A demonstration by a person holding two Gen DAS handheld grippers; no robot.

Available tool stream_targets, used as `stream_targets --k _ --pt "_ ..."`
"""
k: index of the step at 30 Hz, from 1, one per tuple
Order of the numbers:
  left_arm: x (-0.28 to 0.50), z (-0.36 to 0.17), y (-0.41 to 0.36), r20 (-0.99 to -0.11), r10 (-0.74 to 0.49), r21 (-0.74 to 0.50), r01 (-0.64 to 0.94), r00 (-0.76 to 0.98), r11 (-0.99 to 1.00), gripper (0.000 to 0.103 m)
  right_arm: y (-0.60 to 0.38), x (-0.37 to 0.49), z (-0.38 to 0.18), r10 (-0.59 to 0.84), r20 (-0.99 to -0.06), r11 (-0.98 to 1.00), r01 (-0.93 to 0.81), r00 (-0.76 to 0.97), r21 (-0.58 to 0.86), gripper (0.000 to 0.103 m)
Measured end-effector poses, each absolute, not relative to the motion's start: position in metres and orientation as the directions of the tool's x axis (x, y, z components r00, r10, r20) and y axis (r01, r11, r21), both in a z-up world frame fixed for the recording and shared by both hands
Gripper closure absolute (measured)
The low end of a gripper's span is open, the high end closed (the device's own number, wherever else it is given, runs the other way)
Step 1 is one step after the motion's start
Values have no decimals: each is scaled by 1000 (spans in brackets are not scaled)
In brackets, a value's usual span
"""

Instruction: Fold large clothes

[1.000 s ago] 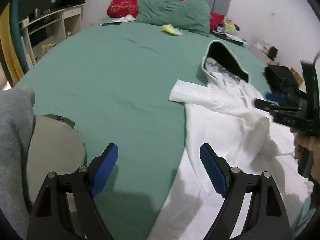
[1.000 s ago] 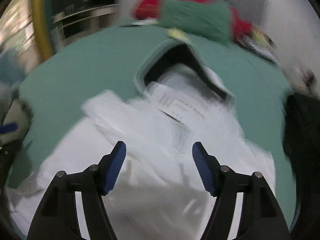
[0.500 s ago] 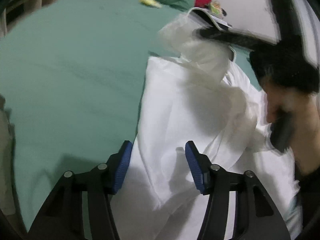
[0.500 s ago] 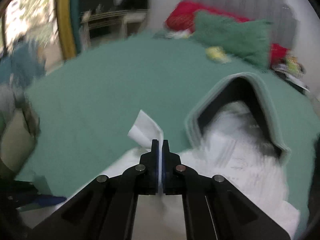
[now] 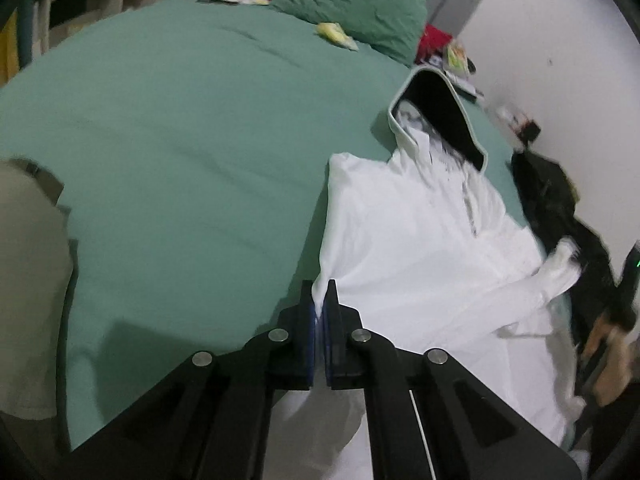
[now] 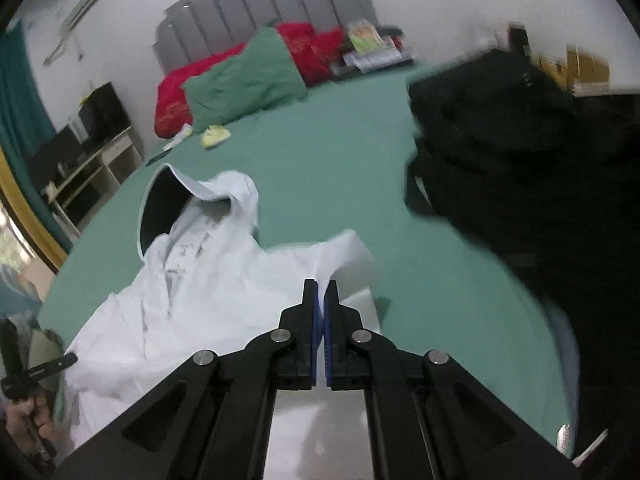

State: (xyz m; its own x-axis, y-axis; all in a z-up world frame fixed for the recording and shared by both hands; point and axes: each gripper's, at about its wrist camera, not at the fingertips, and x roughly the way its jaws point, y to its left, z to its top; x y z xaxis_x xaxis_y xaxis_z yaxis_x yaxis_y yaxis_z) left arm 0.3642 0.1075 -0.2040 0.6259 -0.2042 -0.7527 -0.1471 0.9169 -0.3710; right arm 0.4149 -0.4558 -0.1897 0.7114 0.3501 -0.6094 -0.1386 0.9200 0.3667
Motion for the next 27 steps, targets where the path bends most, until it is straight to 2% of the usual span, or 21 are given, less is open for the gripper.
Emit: stream_targets --k 3,6,8,11,13,14,15,16,17,20,22,27 --pt "377 -212 110 -788 -192 -367 -196 585 909 97 -466 417 -219 393 -643 894 -110 657 434 100" --pt "382 -222 107 -810 -182 -356 -221 557 908 96 -476 400 -234 368 -699 906 -66 613 419 100" --pt "387 -221 101 -823 -150 -305 -203 548 930 93 -481 386 -245 325 -738 927 -44 591 373 100" --pt "387 -209 97 -819 -73 -231 -211 568 950 68 -483 370 -252 318 -762 935 -54 563 350 100" --pt "378 -196 107 -788 -83 -270 -221 610 937 62 -481 368 -239 301 -756 944 -69 582 323 96" --pt "378 -190 106 -767 -115 -306 -202 631 931 55 -477 369 -230 310 -732 943 -97 606 319 88" --pt "380 -187 103 -758 -133 -320 -188 638 929 48 -472 372 -221 329 -705 939 -137 629 317 69" --pt "381 -187 102 -760 -140 -321 -180 635 930 48 -463 376 -213 346 -685 936 -185 641 300 55" --pt "386 -189 97 -770 -148 -316 -169 621 934 48 -455 381 -211 337 -691 941 -204 640 270 35" --pt "396 -196 92 -794 -132 -284 -169 593 944 48 -439 410 -213 304 -743 953 -190 596 238 33" --pt "399 -193 97 -790 -123 -280 -176 600 944 48 -427 428 -205 331 -724 944 -218 605 249 33" --pt "402 -181 115 -768 -87 -272 -200 635 941 48 -365 493 -178 367 -683 918 -364 632 156 33"
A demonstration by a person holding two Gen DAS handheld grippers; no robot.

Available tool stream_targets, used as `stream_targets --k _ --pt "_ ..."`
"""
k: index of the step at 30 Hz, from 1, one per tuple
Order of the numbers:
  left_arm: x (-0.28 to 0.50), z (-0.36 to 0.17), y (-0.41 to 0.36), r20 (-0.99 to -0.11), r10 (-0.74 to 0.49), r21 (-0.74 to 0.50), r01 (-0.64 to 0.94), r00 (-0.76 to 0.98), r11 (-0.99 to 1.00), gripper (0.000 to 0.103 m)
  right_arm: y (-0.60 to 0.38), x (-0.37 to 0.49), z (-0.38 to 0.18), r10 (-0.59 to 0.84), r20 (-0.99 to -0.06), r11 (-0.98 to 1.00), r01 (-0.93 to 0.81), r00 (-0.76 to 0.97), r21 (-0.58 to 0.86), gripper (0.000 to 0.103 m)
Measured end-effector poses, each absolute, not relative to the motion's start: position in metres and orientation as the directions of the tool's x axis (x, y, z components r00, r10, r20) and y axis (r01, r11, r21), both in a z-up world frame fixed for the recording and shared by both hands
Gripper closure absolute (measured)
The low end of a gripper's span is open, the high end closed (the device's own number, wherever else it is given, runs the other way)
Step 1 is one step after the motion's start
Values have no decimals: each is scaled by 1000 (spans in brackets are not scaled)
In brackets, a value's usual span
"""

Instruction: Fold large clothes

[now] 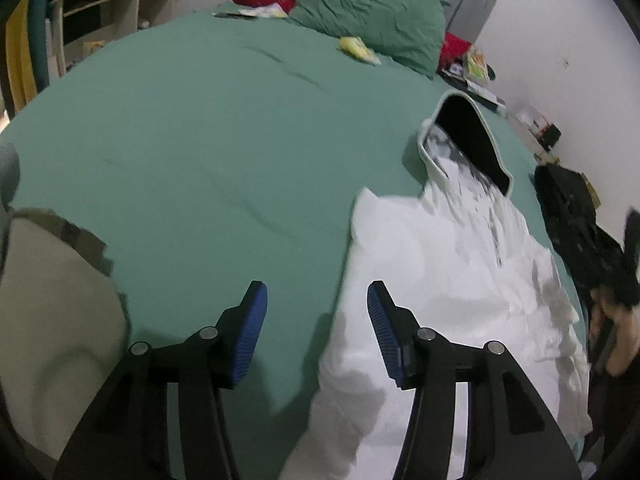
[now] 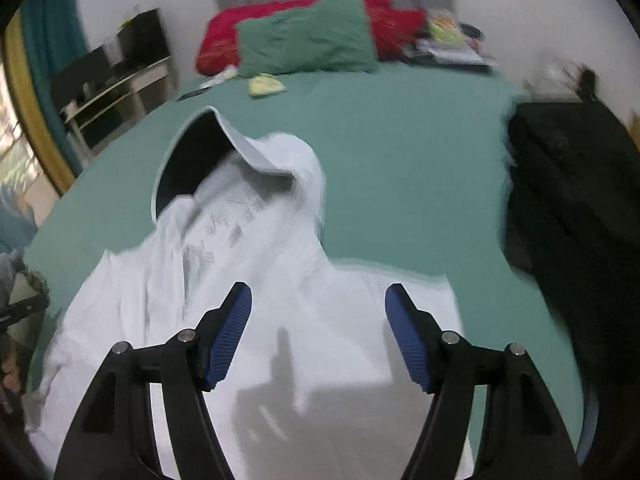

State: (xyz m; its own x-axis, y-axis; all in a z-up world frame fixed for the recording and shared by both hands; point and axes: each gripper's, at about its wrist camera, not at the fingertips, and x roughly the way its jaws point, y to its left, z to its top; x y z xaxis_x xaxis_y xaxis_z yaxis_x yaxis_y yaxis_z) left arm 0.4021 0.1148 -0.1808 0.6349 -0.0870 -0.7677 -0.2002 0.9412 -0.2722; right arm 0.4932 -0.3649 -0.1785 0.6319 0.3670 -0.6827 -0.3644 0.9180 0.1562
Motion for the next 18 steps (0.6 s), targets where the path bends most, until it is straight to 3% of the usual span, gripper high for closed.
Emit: stream_targets --k 6,10,12,13,14,18 --pt "411 -193 136 -790 -50 -264 -267 611 927 48 -312 585 -169 423 -660 902 -358 620 242 33" --pt "415 -201 142 -805 -31 -248 -289 592 925 48 -274 623 -175 448 -687 872 -448 572 196 33" --pt "416 -203 142 -810 -32 -245 -288 586 926 48 -250 625 -182 416 -708 856 -509 570 93 35" --pt "417 -204 141 -811 -35 -246 -287 584 926 48 -241 622 -184 414 -702 840 -541 579 49 46" --pt "416 -204 141 -813 -37 -247 -286 581 926 48 -234 620 -188 377 -706 838 -545 600 -16 100" --pt "414 -206 139 -818 -65 -269 -279 571 922 48 -226 599 -199 159 -717 789 -524 679 -321 100"
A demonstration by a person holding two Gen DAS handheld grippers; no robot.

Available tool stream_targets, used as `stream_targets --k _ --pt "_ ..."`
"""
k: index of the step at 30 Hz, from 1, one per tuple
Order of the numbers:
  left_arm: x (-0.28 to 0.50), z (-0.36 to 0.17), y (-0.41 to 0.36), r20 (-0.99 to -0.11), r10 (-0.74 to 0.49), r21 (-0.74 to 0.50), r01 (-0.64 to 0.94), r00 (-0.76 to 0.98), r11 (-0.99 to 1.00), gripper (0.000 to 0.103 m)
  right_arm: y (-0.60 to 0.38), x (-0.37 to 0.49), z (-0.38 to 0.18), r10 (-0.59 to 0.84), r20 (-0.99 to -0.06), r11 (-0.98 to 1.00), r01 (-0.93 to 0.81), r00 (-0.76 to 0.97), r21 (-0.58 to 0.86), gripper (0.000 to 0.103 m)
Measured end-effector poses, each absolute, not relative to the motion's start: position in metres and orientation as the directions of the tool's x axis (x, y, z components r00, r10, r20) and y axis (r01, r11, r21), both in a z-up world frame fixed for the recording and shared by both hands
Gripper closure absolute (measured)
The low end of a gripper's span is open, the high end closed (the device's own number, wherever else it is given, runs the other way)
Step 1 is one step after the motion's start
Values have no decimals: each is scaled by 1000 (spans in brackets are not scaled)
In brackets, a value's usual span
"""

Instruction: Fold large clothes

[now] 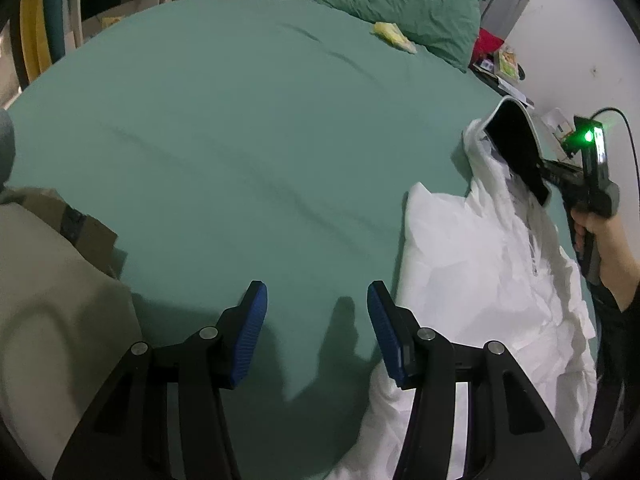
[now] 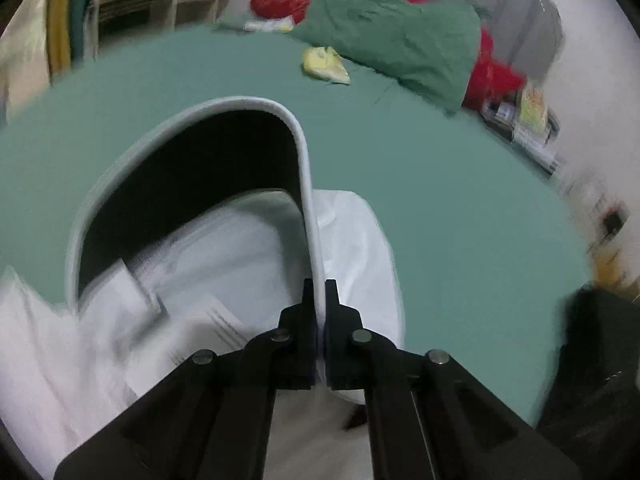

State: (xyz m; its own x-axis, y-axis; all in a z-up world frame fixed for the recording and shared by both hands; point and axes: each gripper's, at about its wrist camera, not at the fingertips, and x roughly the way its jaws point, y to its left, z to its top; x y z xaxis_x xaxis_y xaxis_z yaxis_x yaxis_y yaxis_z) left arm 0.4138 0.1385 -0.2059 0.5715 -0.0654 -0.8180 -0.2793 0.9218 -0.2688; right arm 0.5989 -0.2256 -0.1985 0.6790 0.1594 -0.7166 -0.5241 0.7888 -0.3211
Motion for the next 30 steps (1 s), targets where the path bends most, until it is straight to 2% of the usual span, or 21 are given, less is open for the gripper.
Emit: stream_targets --k 4,7,8,9,10,12,14,21,22,23,24,25,30 --pt "411 -201 131 -812 -61 -254 -257 580 932 48 -260 555 -198 70 -701 667 -556 710 -496 100" --pt "406 -191 124 -799 -38 -222 -237 600 946 48 -294 509 -211 128 -769 572 -680 627 -459 100" --pt "405 -189 124 -795 -46 -234 -235 605 943 48 -304 499 -215 145 -787 554 -708 600 -437 97" --pt "404 -187 124 -792 -52 -245 -238 608 940 48 -313 489 -221 158 -810 546 -734 565 -405 87" --pt "404 -185 125 -790 -52 -251 -245 611 937 48 -321 485 -226 169 -834 556 -750 524 -358 84" --pt "402 -181 125 -786 -31 -238 -256 617 937 48 -336 482 -224 199 -859 608 -747 471 -269 58" --pt "399 -177 126 -781 -11 -225 -265 625 938 48 -352 482 -207 290 -858 649 -746 424 -150 40" --pt "399 -170 138 -769 -22 -256 -277 639 926 48 -385 522 -142 481 -771 740 -665 418 102 32" --pt "400 -171 140 -768 -12 -249 -280 640 927 48 -387 535 -134 487 -747 763 -636 452 113 30" --pt "402 -173 142 -772 -1 -236 -286 636 929 48 -386 547 -130 480 -734 788 -604 480 121 21" --pt "404 -176 143 -778 6 -229 -292 628 929 48 -385 559 -130 471 -732 805 -580 493 128 10" --pt "406 -179 145 -785 10 -227 -302 619 926 48 -381 575 -132 461 -738 820 -554 492 143 6" --pt "414 -195 149 -808 19 -205 -312 588 928 48 -342 643 -169 450 -799 837 -500 399 222 4"
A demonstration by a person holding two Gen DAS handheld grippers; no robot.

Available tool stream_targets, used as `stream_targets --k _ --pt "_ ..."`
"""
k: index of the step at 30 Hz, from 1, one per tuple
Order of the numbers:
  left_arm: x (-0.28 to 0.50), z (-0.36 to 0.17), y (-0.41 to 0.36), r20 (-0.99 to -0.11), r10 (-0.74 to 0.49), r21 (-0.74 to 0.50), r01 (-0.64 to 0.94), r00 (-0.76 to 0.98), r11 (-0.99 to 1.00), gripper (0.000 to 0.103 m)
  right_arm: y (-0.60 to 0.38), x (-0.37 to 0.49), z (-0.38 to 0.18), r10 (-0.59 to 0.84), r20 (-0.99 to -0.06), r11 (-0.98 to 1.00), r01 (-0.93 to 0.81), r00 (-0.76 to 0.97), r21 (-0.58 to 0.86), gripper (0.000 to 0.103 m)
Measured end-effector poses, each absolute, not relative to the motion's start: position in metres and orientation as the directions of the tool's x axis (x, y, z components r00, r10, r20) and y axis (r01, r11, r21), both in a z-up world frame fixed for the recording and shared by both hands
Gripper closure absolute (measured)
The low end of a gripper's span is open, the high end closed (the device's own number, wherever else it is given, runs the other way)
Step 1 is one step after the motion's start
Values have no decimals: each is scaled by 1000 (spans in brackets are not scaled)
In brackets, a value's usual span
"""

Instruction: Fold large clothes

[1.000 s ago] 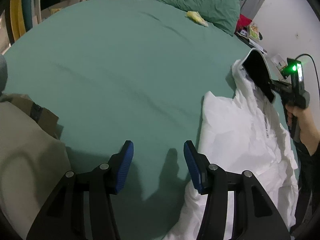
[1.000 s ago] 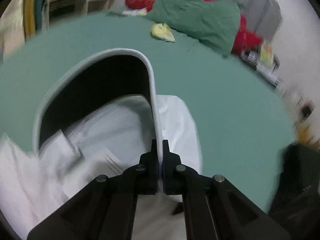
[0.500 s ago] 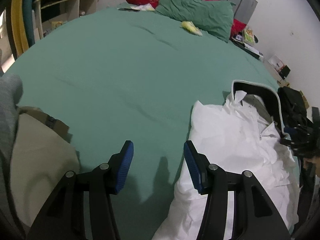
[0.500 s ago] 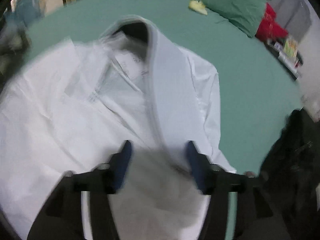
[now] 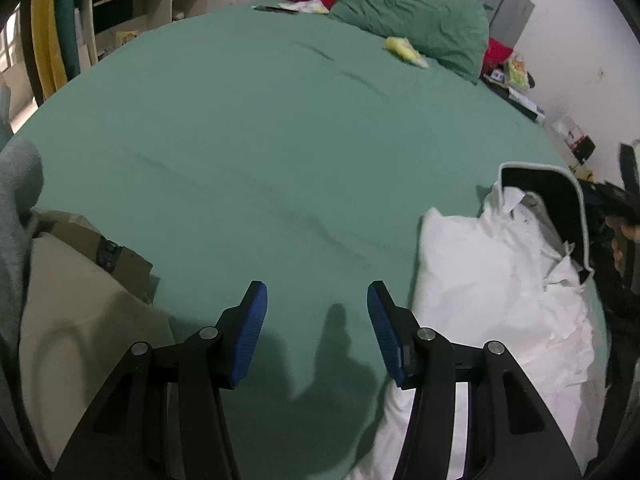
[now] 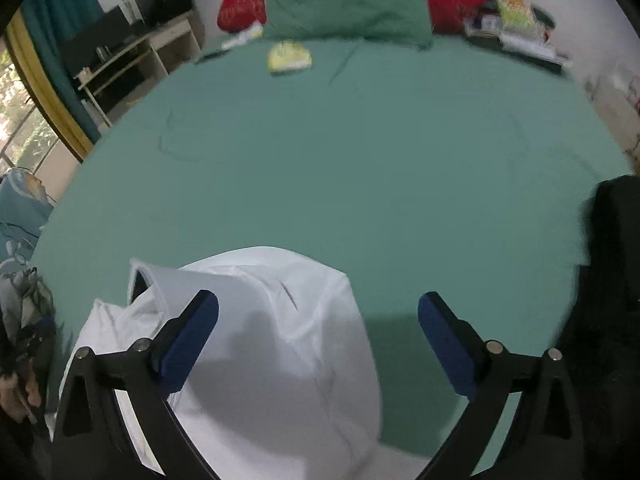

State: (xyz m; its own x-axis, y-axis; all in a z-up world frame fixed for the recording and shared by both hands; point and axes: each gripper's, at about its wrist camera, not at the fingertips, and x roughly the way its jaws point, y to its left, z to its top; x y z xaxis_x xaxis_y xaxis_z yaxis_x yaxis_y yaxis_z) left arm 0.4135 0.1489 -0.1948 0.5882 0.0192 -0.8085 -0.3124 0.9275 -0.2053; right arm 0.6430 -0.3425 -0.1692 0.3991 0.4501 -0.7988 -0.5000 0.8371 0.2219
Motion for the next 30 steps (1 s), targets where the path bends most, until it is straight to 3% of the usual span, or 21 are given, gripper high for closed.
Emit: stream_targets --k 5,10,13,19,22,23,24,25,28,30 --pt "417 -203 147 -825 6 -194 -294 565 936 48 -301 650 -213 536 -829 718 -603 159 349 4" --pt "416 -206 135 -831 -20 -193 -256 556 947 48 -264 615 -228 520 -853 534 -761 -46 367 1" --pt "415 -207 133 -829 -33 -207 -251 558 945 48 -254 607 -229 510 -851 496 -765 -126 411 3" --pt "416 -206 129 -822 -32 -208 -248 568 946 48 -213 568 -236 275 -960 415 -896 -44 160 7" --pt "416 -207 127 -824 -38 -211 -243 566 947 48 -201 566 -233 190 -982 402 -913 13 66 34" --pt "416 -207 126 -824 -42 -212 -239 566 947 48 -201 568 -230 179 -984 406 -912 26 49 60" --pt "416 -206 125 -823 -44 -213 -236 566 948 48 -201 569 -226 170 -984 407 -913 57 18 100" --pt "416 -205 124 -822 -45 -213 -233 567 949 48 -200 569 -221 138 -983 407 -912 122 -56 98" --pt "416 -203 124 -816 -54 -220 -224 575 949 48 -197 559 -217 139 -984 367 -929 111 -53 98" --pt "416 -200 125 -812 -51 -222 -227 581 948 48 -193 551 -211 134 -974 346 -929 184 -128 98"
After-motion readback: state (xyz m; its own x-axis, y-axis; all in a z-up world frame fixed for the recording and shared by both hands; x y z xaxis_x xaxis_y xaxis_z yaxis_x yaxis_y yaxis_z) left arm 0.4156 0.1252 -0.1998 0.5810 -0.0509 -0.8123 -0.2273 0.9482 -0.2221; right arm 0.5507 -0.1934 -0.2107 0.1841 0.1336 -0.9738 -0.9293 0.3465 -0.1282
